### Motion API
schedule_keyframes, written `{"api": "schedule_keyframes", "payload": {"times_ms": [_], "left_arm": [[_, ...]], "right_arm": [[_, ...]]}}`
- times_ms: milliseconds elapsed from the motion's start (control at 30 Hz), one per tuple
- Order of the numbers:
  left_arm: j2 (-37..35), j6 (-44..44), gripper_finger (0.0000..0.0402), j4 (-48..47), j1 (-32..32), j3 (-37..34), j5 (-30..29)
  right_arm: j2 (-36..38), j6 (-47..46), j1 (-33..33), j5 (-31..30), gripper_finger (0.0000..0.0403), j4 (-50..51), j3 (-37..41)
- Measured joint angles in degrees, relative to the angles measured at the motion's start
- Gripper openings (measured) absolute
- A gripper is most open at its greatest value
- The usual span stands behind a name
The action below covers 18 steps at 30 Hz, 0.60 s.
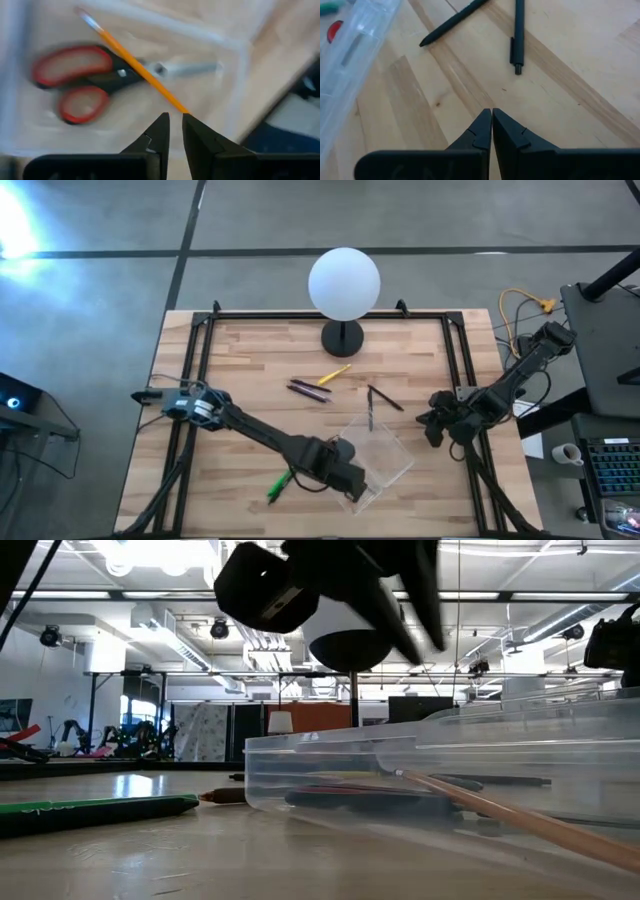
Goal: Pick & place school supplies into a supply box
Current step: Put the green pen into the supply box
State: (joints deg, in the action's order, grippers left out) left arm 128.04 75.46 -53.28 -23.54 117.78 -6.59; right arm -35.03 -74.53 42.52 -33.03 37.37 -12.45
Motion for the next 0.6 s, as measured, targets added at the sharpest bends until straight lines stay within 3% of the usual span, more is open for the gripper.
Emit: {"api": "schedule_keyframes", "payload": {"times_ms": [133, 267, 400, 600], "left_arm": [[-1.6, 2.5, 0.0035, -13.6, 0.4, 1.2, -3.1], [-3.7, 2.7, 0.0036, -26.8, -0.4, 1.4, -0.6], [-3.4, 0.5, 0.0060, -27.7, -2.7, 0.3, 6.1], [-3.5, 10.1, 0.0136, -29.8, -4.2, -3.6, 6.9]], "right_arm": [[-0.1, -1.5, -0.1, 0.0, 0.0009, 4.8, -2.0], [-0.3, -2.8, -0.4, -0.1, 0.0009, 10.4, -3.5], [-0.3, -3.1, -0.5, -0.1, 0.0009, 11.8, -3.7], [-0.4, -6.6, -0.6, -0.5, 0.0009, 11.3, -2.9]]}}
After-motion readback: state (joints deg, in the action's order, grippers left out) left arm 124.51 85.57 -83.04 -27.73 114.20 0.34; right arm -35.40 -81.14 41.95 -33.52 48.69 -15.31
